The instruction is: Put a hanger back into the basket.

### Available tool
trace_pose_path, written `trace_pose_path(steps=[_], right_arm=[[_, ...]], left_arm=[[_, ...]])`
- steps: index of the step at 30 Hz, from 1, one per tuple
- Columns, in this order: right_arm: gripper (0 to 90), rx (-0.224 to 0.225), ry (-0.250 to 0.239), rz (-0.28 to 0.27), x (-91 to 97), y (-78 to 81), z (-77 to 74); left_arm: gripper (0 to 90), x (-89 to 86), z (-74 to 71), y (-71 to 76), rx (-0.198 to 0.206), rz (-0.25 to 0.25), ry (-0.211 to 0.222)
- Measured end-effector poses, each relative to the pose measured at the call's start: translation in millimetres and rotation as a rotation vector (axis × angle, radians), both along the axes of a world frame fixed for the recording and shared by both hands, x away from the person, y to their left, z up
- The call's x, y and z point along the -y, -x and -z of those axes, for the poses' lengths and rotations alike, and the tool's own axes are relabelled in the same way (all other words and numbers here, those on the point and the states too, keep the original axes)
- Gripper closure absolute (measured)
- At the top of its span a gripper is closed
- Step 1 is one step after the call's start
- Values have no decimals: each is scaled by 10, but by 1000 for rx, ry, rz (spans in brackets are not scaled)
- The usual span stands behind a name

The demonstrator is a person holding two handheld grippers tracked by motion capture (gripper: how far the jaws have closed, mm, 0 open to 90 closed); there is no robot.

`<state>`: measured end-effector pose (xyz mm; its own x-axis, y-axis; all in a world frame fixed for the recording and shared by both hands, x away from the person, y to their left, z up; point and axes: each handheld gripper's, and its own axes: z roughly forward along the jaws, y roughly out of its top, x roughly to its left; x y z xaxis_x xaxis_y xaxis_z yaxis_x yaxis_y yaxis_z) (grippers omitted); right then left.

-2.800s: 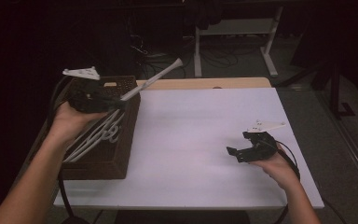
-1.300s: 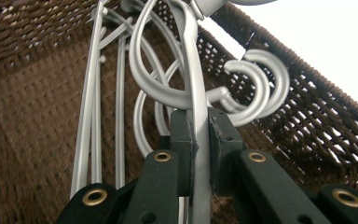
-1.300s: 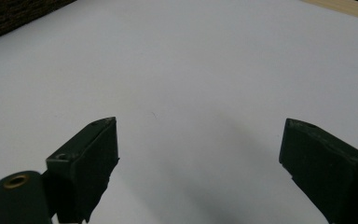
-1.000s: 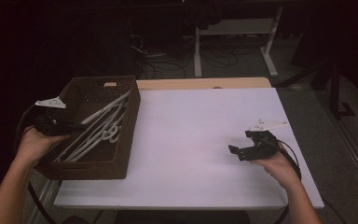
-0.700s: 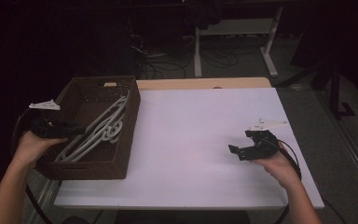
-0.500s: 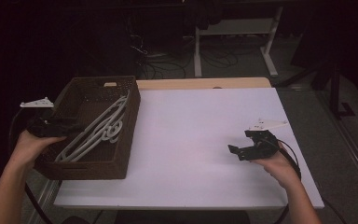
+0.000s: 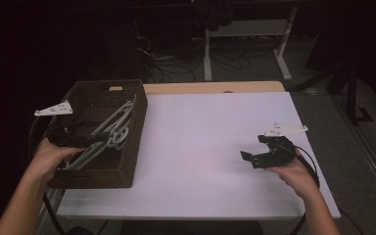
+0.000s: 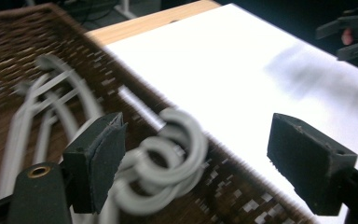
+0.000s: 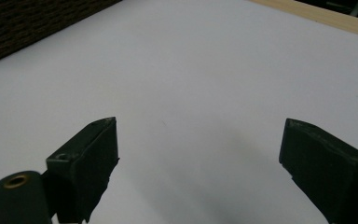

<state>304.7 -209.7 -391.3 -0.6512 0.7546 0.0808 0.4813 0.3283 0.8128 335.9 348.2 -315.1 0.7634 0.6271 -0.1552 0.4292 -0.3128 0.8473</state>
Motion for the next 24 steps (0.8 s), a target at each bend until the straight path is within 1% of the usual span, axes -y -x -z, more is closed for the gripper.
trace_pose_path(steps=[5, 10, 13, 15, 16, 17, 20, 22, 24], right_arm=[[79, 12, -22, -32, -12, 64, -119], [42, 32, -32, -49, -30, 116, -232], [26, 38, -30, -64, -39, 124, -288], [24, 48, -27, -69, -43, 132, -325], [24, 52, -29, -71, -44, 136, -343], [24, 55, -31, -73, -46, 141, -358], [24, 64, -28, -72, -40, 142, -379], [24, 66, -29, -71, -38, 139, -381], [24, 65, -28, -72, -39, 140, -380]], left_arm=[[155, 245, 32, 7, 14, 45, 6], [127, 410, 79, 11, 22, 79, 7], [72, 486, 103, 17, 22, 102, 7], [23, 525, 121, 19, 21, 110, -2], [19, 538, 131, 21, 25, 114, -2], [0, 549, 138, 22, 19, 115, -4], [0, 559, 162, 13, 15, 113, -3], [0, 558, 167, 9, 13, 111, -10], [0, 551, 163, 12, 15, 108, -5]])
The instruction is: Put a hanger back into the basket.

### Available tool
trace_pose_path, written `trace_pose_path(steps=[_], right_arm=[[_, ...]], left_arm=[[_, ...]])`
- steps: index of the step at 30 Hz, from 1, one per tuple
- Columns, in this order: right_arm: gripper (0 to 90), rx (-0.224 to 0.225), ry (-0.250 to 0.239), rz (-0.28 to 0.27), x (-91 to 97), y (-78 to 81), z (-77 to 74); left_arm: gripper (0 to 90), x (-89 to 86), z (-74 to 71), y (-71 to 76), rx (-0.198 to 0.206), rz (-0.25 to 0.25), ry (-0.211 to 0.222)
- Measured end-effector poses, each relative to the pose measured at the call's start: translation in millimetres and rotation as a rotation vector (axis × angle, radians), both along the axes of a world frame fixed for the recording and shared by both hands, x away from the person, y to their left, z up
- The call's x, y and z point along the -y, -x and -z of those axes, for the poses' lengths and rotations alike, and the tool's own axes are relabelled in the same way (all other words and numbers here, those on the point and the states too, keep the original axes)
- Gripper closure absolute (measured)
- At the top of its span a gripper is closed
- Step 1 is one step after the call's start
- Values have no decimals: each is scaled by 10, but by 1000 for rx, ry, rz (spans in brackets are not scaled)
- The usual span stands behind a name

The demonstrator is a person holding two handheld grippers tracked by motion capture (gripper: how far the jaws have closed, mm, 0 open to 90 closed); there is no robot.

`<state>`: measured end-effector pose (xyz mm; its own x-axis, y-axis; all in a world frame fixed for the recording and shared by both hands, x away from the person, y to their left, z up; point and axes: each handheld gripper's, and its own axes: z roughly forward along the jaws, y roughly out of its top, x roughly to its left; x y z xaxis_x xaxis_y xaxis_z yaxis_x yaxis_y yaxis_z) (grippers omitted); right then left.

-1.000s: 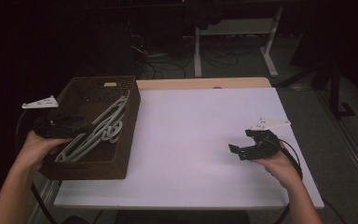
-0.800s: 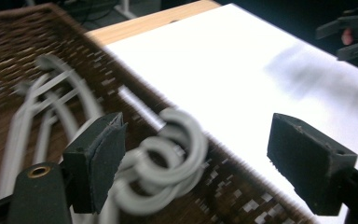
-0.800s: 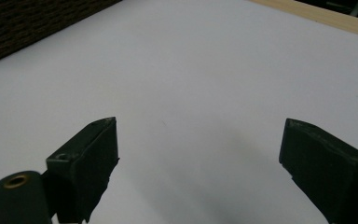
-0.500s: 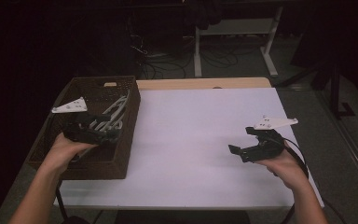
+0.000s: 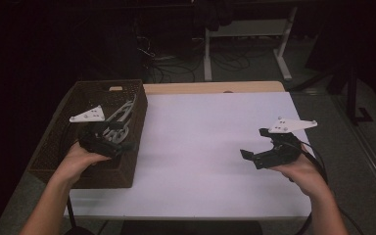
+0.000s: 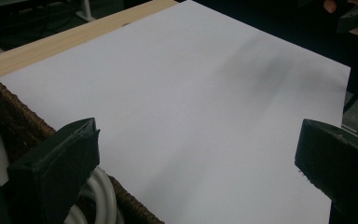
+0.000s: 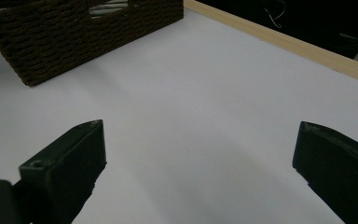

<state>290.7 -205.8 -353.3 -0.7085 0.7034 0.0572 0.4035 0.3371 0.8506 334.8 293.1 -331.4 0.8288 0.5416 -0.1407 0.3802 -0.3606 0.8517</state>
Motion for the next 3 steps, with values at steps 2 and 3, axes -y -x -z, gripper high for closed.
trace_pose_path(steps=[2, 3], right_arm=[[24, 1, -2, 1, 2, -1, 3], [24, 1, -3, 1, 2, -2, 7]], left_arm=[[0, -6, -14, 17, 7, 1, 8], [0, -5, -26, 34, 11, 0, 12]])
